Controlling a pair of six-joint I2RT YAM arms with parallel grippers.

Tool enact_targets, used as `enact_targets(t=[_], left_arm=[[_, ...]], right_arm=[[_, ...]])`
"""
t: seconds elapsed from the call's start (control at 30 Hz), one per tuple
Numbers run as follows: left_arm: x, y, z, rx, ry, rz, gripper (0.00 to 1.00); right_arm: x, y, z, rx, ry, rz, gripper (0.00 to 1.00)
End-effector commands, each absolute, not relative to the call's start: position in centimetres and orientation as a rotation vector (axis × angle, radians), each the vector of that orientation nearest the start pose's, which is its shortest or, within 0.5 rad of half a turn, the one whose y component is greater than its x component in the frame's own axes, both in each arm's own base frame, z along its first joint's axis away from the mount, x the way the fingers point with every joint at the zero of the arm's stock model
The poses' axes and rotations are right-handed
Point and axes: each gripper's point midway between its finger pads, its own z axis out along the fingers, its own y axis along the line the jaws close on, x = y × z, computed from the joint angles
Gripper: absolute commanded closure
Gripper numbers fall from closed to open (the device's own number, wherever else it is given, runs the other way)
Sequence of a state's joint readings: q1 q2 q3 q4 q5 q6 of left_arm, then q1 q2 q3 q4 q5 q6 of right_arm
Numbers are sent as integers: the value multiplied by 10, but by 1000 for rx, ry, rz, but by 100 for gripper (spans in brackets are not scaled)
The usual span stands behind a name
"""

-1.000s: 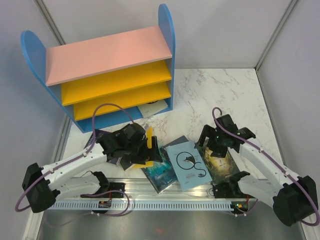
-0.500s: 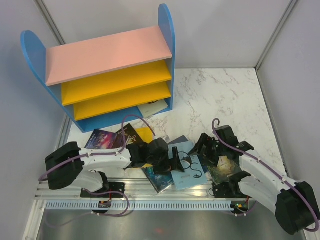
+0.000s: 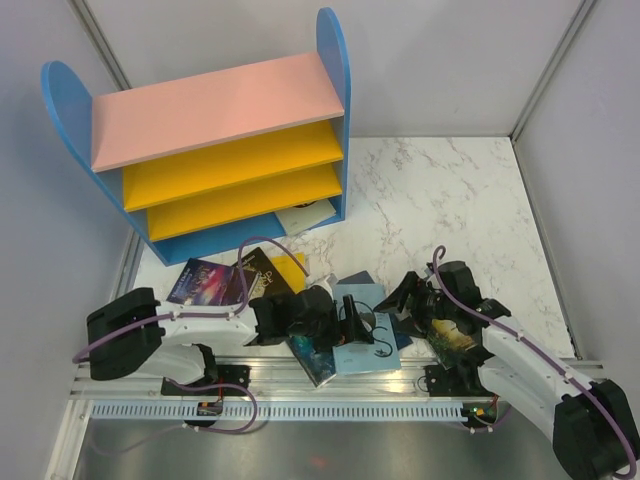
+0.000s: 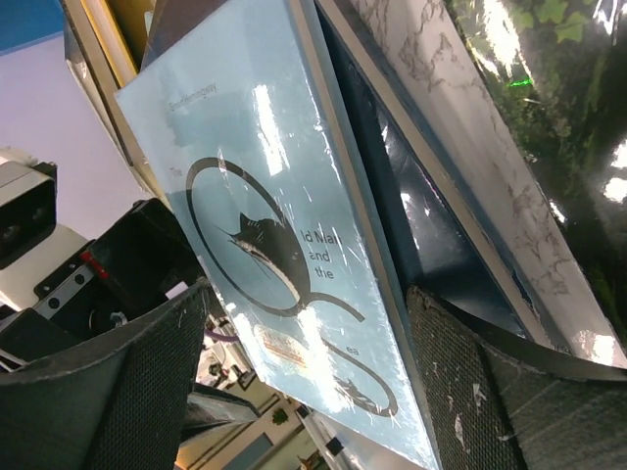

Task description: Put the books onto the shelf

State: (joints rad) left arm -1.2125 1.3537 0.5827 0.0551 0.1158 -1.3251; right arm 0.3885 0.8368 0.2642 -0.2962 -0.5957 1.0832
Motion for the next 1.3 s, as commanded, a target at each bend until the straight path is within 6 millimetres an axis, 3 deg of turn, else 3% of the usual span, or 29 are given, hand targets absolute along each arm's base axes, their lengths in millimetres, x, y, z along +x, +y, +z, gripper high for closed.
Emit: enact_targets(t=[0.0,0.13,0.2,0.33,0.43,0.57,0.63,0.7,0.77,0.8,0.87,0.9,0.97,1.0,1.23,1.27], left_arm=[[75,-361,108,-175,2611,-1358,9],[73,-347,117,-206,2601,-1336,21],[73,-343,127,-203,2565,-1365,32],[71,-345,139,-142,2505,-1431,49],[70,-353,142,-93,2476,-1469,48],[67,-366,136,-27,2498,-1474,36],[67,-373,129,-11,2526,-1454,34],[67,-379,130,6,2529,-1461,62],[68,-376,127,4,2545,-1424,98],[69,-375,129,-2,2544,-1412,98],[76,-367,141,-40,2502,-1391,98],[75,-353,133,-56,2544,-1311,98],[84,-333,148,-138,2484,-1281,98],[85,-322,146,-168,2487,-1247,98],[105,-268,190,-549,2191,-1457,98],[109,-263,183,-580,2158,-1457,98]], right_arm=[[96,183,30,777,2827,1196,14],[99,183,32,782,2817,1201,15],[100,184,32,781,2817,1202,16],[101,188,34,799,2801,1236,18],[106,196,42,800,2764,1302,18],[110,211,55,751,2714,1387,19],[111,216,59,739,2704,1407,20],[110,217,60,723,2709,1408,20],[111,218,63,700,2703,1415,20],[111,218,64,690,2698,1416,21],[115,219,70,671,2682,1412,17],[120,221,80,646,2653,1423,15],[128,222,88,621,2631,1399,7],[135,225,101,594,2598,1409,5],[159,243,142,615,2468,1548,2],[162,249,154,594,2412,1608,2]])
